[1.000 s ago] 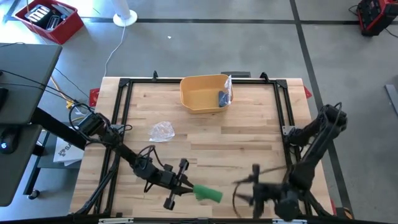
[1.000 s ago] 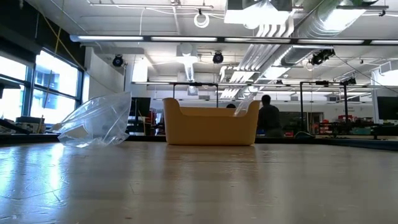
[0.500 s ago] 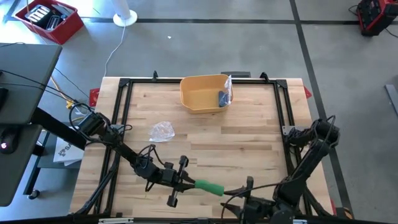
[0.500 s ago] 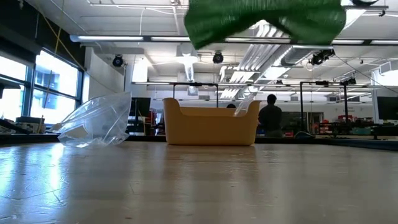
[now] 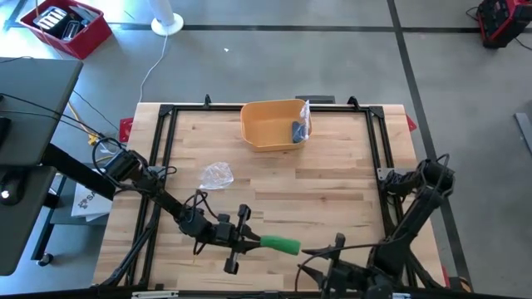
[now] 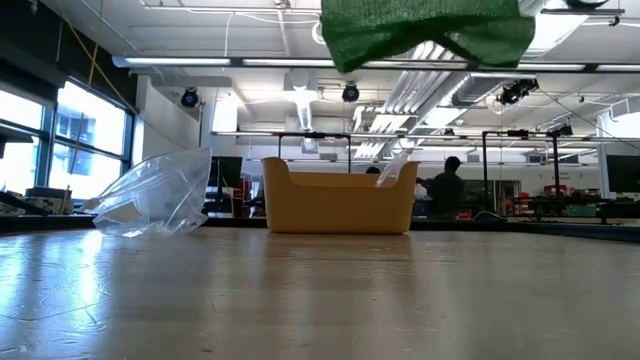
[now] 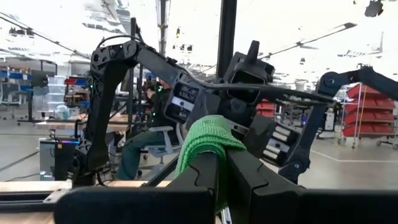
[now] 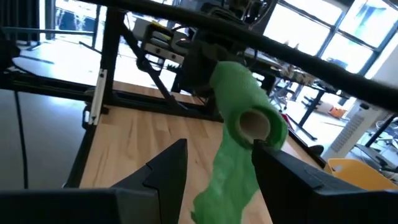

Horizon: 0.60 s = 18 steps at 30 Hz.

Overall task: Roll bandage
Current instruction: Roll the green bandage

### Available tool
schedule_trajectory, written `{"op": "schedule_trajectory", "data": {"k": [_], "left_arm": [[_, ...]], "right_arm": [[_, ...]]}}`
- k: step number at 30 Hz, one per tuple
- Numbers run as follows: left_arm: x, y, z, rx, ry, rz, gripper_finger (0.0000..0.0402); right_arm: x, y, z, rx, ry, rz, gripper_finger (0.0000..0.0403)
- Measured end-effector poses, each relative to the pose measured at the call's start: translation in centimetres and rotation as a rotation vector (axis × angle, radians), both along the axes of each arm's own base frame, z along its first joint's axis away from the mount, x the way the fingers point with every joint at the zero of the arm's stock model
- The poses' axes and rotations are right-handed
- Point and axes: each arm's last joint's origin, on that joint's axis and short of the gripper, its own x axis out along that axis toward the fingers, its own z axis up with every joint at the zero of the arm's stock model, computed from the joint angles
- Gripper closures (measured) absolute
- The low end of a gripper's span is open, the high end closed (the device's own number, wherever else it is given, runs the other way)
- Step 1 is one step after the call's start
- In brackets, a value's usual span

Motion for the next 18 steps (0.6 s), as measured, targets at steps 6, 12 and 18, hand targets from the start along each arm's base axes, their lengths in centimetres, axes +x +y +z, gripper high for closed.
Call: {"op": "schedule_trajectory", "data": {"k": [6, 12, 18], "left_arm": [[0.0, 0.0, 0.0, 0.002, 0.002, 0.0, 0.0397], [0.0, 0.0, -0.1, 0.003, 0.003, 0.002, 0.0397], [0.0, 0.0, -0.1, 0.008, 0.003, 0.002, 0.0397]], "right_arm": [[0.9, -0.7, 0.0, 0.008, 0.006, -0.006, 0.0229], [1.6, -1.1, 0.0, 0.011, 0.009, -0.014, 0.0231], [1.9, -1.4, 0.1, 0.012, 0.008, -0.022, 0.0266]]}}
